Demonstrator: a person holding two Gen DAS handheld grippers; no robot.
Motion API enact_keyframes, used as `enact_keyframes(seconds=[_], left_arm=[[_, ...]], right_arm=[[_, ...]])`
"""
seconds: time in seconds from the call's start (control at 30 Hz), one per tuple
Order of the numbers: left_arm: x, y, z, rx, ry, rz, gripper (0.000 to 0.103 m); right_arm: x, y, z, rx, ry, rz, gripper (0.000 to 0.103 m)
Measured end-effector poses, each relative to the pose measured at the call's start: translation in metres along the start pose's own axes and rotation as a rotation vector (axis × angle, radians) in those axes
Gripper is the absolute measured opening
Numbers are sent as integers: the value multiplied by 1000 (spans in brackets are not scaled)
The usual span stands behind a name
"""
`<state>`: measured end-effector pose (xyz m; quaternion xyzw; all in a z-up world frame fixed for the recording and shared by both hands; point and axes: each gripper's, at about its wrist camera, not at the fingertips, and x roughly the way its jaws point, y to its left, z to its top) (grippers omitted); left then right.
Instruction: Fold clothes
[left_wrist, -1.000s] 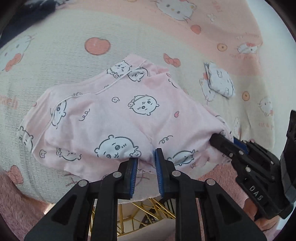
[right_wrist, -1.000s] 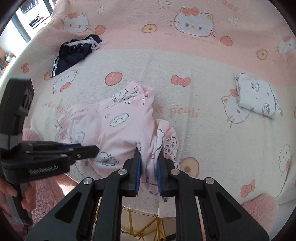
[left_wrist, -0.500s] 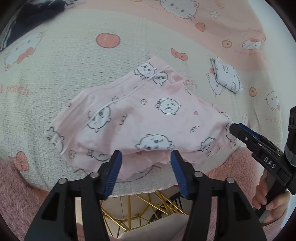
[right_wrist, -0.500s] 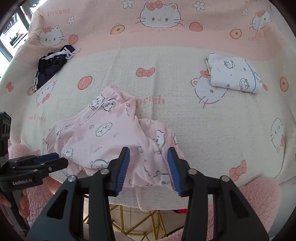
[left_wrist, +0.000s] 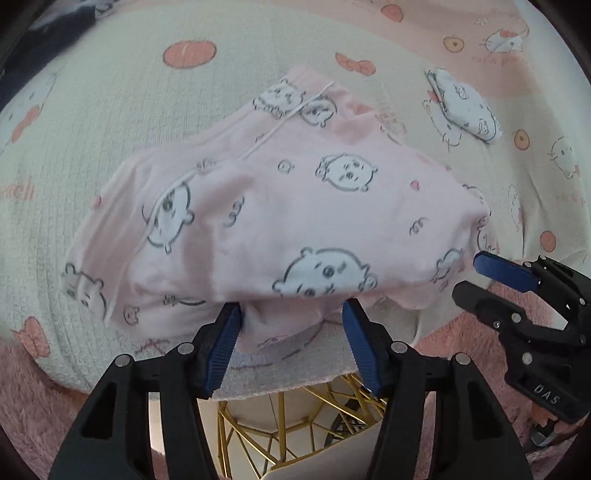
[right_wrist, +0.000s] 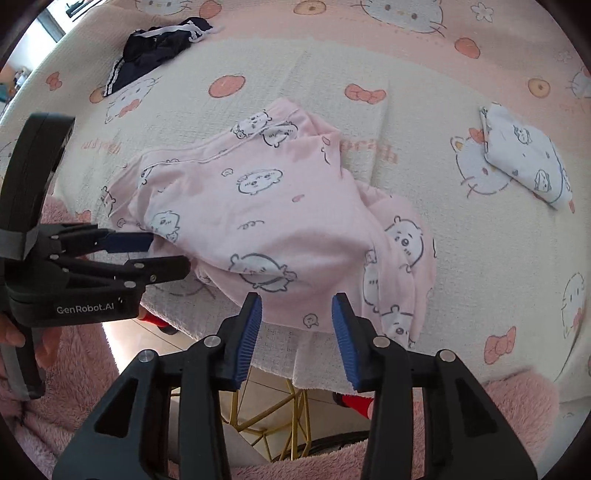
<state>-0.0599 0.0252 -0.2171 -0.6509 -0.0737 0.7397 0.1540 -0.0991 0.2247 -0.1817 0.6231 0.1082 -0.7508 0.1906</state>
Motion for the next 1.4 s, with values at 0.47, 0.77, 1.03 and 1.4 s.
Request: enact_keyframes(seconds=[0.47,0.77,1.03,1.4], left_arm=[[-20,38,6,-164,-98,-73,58],[15,19,-8,-84,-2,-80,74],[34,-19,-2,50,38,50,64],[-90,-4,18,-25,-284,-229,30]], right_arm=[[28,1,5,38,28,-94,47],[7,-24,-7,180,-74,-114,66],[40,-36,-8,282,-27,7,40],[-79,-36,3,258,-322,123,9]])
